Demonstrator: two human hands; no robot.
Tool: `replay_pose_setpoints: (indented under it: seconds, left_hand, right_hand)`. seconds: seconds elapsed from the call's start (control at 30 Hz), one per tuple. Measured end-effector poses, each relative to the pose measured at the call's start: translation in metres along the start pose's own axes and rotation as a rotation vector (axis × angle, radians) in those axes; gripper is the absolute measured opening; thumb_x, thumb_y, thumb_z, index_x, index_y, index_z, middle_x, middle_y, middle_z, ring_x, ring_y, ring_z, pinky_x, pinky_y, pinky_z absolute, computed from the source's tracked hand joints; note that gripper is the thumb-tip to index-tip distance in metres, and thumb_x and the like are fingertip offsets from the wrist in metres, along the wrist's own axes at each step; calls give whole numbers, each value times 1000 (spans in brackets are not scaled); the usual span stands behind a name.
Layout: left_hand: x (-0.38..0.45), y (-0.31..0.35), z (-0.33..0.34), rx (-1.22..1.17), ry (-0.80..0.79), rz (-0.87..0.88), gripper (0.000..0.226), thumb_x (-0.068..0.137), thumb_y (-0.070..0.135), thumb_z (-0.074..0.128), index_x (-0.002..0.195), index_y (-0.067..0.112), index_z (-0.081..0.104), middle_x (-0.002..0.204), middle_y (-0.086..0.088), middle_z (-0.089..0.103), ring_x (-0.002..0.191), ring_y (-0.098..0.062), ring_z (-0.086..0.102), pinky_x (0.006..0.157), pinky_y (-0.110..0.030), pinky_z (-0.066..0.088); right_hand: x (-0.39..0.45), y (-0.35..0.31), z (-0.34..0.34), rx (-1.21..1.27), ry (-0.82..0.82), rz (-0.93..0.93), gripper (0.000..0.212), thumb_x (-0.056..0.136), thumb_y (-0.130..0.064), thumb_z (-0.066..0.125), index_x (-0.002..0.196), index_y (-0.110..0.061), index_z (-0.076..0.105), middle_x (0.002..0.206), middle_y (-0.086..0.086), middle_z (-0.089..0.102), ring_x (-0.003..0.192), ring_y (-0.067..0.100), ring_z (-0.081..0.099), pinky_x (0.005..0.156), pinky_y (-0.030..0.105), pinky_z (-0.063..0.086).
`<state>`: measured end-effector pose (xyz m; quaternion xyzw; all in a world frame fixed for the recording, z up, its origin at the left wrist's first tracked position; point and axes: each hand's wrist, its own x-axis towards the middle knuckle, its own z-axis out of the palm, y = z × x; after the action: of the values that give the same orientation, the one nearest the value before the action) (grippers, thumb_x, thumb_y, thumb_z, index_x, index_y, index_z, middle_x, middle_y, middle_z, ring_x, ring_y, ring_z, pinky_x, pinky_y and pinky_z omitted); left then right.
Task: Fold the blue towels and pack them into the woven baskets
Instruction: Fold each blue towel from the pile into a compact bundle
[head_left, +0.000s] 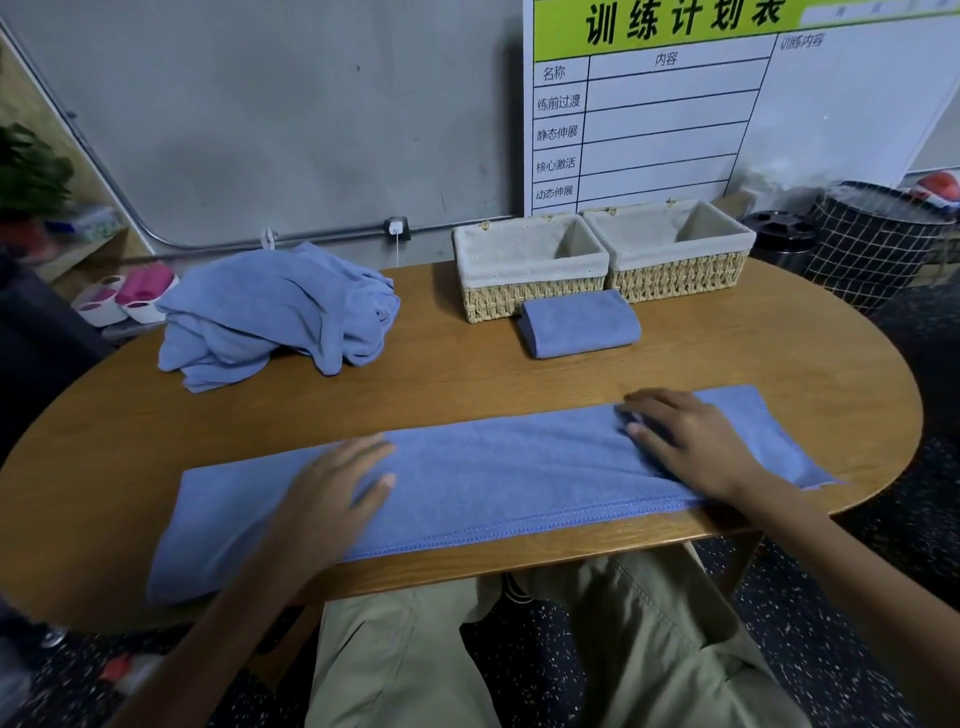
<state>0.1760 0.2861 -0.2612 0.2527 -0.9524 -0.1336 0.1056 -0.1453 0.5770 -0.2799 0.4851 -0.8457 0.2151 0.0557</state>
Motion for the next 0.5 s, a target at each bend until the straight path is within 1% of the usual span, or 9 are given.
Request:
replay_pose_setpoints:
  seconds: [0.03, 0.07, 0.1, 0.13, 0.17, 0.23, 0.33, 0.43, 0.5]
  left_hand:
    - [3, -6, 14, 40, -72, 12, 81, 86, 74, 15, 147, 31, 48, 159, 12, 34, 148, -14, 29, 116, -43, 26]
    - [7, -9, 23, 83, -115, 30, 89, 83, 81, 5, 153, 36, 36, 164, 16, 18, 153, -11, 13, 120, -48, 16]
    - [12, -12, 27, 105, -138, 23, 96, 78, 86, -6, 155, 39, 28, 165, 18, 9, 154, -10, 4, 121, -52, 10]
    - [19, -14, 29, 122, -153, 12, 102, 74, 88, -14, 156, 41, 22, 165, 20, 3, 154, -10, 0, 121, -55, 6]
    - [26, -14, 28, 138, -158, 5, 104, 71, 88, -18, 157, 42, 19, 165, 20, 0, 154, -11, -3, 120, -57, 5]
    - [40, -12, 26, 129, -181, -15, 102, 71, 89, -16, 157, 43, 15, 165, 20, -4, 155, -14, -5, 120, -61, 3]
    - [47, -10, 24, 154, -205, -42, 95, 73, 86, -8, 157, 45, 10, 165, 19, -8, 155, -17, -7, 119, -63, 1]
    - [32, -22, 24, 233, -182, -43, 99, 69, 90, -18, 156, 49, 7, 163, 22, -13, 154, -18, -10, 118, -63, 1]
    - [23, -37, 19, 244, -184, -59, 98, 67, 92, -18, 154, 53, 5, 160, 25, -17, 154, -16, -12, 119, -62, 1]
  right_hand:
    - [2, 8, 8, -48, -39, -5, 52, 95, -60, 32, 131, -34, 59, 140, -8, 55, 130, 20, 51, 94, 42, 45]
    - [3, 14, 11, -71, -63, -1, 59, 94, -64, 27, 136, -35, 56, 147, -9, 50, 138, 19, 44, 99, 43, 40]
    - [7, 18, 12, -68, -89, 8, 64, 93, -67, 23, 140, -36, 53, 152, -9, 45, 143, 17, 38, 104, 43, 36]
    - [12, 21, 12, -57, -125, 21, 70, 92, -71, 19, 143, -36, 49, 155, -10, 40, 146, 17, 32, 109, 44, 31]
    - [19, 23, 10, -48, -158, 35, 75, 90, -75, 13, 146, -37, 45, 158, -9, 36, 148, 17, 27, 113, 44, 27]
    - [37, 28, 4, -52, -204, 75, 82, 86, -80, 8, 149, -39, 40, 160, -8, 31, 150, 17, 21, 117, 46, 20]
    - [50, 28, 1, -112, -174, 129, 81, 85, -75, 8, 149, -38, 39, 162, -9, 27, 151, 18, 18, 117, 46, 17]
    - [34, 28, 4, -123, -171, 140, 82, 83, -78, 6, 150, -43, 35, 162, -16, 21, 152, 14, 13, 119, 46, 15]
    - [26, 37, 0, -105, -204, 161, 84, 80, -82, 5, 152, -46, 29, 163, -18, 16, 152, 10, 9, 120, 45, 11]
